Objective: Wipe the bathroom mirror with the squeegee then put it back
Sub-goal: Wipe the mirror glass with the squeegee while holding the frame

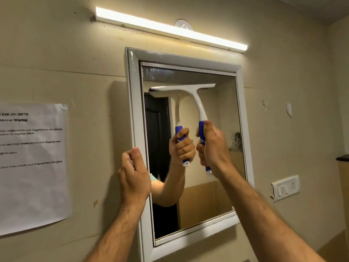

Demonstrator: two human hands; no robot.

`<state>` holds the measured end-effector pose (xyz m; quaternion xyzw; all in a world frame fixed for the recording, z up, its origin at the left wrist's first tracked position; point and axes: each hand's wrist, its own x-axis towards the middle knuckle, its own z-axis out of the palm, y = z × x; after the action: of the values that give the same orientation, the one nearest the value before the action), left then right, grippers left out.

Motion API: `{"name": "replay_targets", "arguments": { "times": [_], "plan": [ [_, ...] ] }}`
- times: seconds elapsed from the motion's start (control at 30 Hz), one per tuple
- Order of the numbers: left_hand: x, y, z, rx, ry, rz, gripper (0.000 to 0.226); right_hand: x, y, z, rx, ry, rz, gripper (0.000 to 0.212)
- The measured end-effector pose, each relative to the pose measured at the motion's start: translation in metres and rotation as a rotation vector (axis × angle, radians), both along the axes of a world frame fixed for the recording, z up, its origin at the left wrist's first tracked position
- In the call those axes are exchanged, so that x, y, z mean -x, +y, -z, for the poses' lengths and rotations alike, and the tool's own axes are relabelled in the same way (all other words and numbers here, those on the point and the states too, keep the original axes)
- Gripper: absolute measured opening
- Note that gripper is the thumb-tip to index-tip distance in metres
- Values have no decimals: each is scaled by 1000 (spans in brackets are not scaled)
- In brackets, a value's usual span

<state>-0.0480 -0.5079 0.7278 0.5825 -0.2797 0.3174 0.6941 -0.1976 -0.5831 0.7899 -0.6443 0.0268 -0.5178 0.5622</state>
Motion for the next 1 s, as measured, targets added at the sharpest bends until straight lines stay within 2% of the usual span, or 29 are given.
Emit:
{"name": "replay_targets", "arguments": {
  "times": [0.17,0.27,0.37,0.5,0.73,0.87,1.0],
  "plan": [
    [-1,0,1,2,-9,-12,32,-2,-7,-22,-20,23,-31,52],
    [-1,0,1,-13,-2,-8,32,-5,-13,4,-24,14,18,46],
    [0,0,2,-11,-4,-9,34,-4,-14,42,-64,22,-51,44],
    [-1,-1,2,-8,4,-1,33,-6,-25,61,0,35,118,38],
    [-7,-3,6,-18,-14,-1,39,13,-29,14,-106,-1,-138,48],
    [-5,-3,6,-26,-6,4,41,4,-42,64,-88,23,-1,43],
    [-4,-2,6,-26,5,6,43,-7,-55,136,-47,74,163,49]
  ]
}}
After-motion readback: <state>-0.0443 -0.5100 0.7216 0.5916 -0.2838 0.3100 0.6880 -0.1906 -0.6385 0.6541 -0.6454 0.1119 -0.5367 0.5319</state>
